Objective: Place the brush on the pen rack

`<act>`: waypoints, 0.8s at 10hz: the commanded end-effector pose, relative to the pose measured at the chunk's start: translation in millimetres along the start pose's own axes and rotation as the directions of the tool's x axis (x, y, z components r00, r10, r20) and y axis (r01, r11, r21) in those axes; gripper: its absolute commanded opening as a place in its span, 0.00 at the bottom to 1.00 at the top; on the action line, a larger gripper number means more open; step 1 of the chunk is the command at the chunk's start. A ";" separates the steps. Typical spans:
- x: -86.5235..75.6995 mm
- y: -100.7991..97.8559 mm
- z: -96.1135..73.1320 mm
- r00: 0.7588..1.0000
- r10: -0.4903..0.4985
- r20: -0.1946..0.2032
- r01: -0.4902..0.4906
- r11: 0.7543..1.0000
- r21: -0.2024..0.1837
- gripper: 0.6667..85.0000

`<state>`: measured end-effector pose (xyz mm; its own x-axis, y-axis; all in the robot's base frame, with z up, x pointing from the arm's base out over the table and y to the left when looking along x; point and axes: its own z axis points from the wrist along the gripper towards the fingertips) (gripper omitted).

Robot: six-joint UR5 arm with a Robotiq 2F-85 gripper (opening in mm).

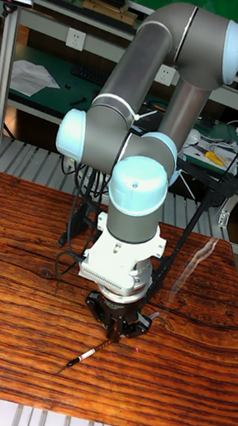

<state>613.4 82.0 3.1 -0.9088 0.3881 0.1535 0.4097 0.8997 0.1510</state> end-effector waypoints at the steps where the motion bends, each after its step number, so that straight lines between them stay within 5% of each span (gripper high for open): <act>1: -0.5 -0.5 -2.7 0.999 0.038 -0.002 -0.038 0.999 0.014 0.18; 5: -5.7 -3.3 -3.0 0.999 0.039 0.019 -0.039 0.999 0.027 0.16; 8: -8.0 11.0 -2.0 0.999 0.036 0.029 -0.036 0.999 -0.022 0.26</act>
<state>619.3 80.6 3.2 -0.8983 0.4182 0.1351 0.4346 0.8909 0.1320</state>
